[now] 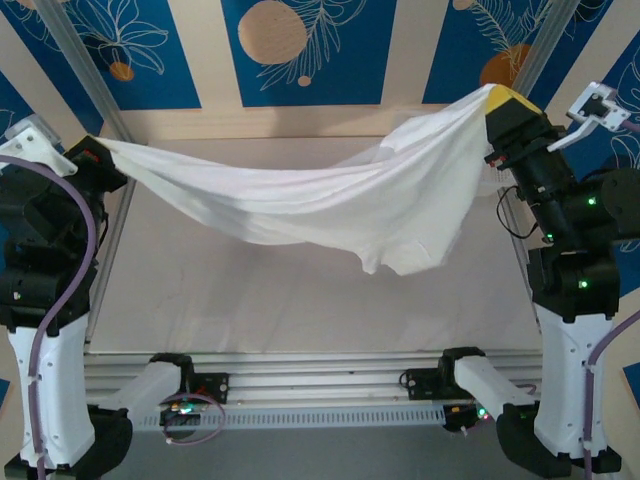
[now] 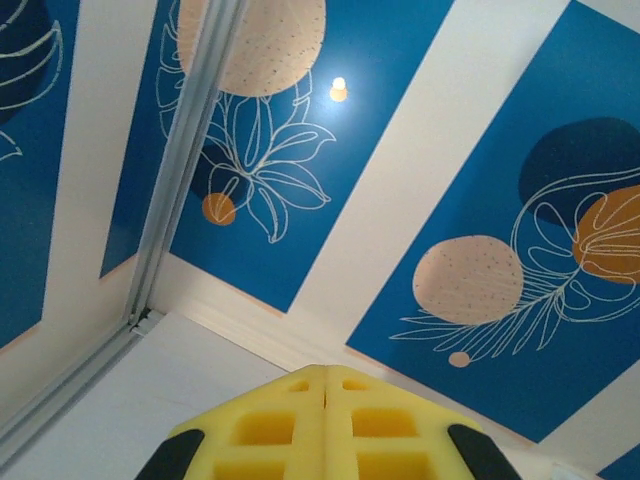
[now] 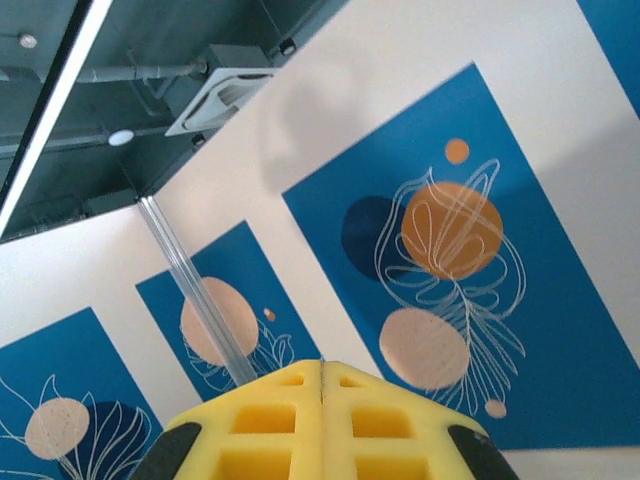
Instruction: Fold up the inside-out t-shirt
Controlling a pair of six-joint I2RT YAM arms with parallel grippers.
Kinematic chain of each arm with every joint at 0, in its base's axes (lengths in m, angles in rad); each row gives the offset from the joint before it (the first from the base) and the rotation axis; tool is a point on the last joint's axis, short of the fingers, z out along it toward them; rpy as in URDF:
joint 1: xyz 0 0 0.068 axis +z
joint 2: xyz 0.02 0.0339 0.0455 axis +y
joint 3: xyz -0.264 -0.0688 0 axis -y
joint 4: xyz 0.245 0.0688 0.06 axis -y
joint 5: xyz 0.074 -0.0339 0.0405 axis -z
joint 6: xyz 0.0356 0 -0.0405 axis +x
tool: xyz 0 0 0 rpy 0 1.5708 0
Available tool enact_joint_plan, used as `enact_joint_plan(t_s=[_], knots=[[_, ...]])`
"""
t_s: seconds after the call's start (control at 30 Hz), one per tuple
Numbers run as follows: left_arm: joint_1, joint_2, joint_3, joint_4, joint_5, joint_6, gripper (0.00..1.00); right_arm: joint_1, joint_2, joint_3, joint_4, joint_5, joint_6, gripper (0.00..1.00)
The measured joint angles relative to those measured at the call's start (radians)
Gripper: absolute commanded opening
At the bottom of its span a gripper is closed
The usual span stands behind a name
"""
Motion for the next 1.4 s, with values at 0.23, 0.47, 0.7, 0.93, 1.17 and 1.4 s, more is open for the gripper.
enact_joint_plan(t_s=[0.23, 0.47, 0.7, 0.93, 1.17, 1.4], knots=[[0.0, -0.009, -0.205, -0.026, -0.029, -0.027, 0.0, 0.016, 0.227, 0.163, -0.023, -0.162, -0.018, 0.0], [0.011, -0.029, -0.61, -0.114, -0.166, -0.085, 0.41, 0.254, 0.591, 0.145, -0.197, -0.397, -0.162, 0.0], [0.019, -0.069, -0.669, -0.055, -0.078, -0.121, 0.54, 0.398, 0.749, -0.157, -0.318, -0.472, -0.185, 0.4], [-0.106, 0.271, -0.521, 0.119, 0.351, -0.121, 0.55, 0.125, 0.441, -0.45, -0.307, -0.248, -0.045, 0.43], [-0.236, 0.634, -0.42, 0.128, 0.478, -0.09, 0.72, -0.091, 0.261, -0.875, -0.386, -0.089, 0.195, 0.61], [-0.234, 0.875, -0.288, 0.142, 0.533, -0.063, 0.8, 0.011, 0.325, -1.018, -0.434, -0.088, 0.253, 0.82]])
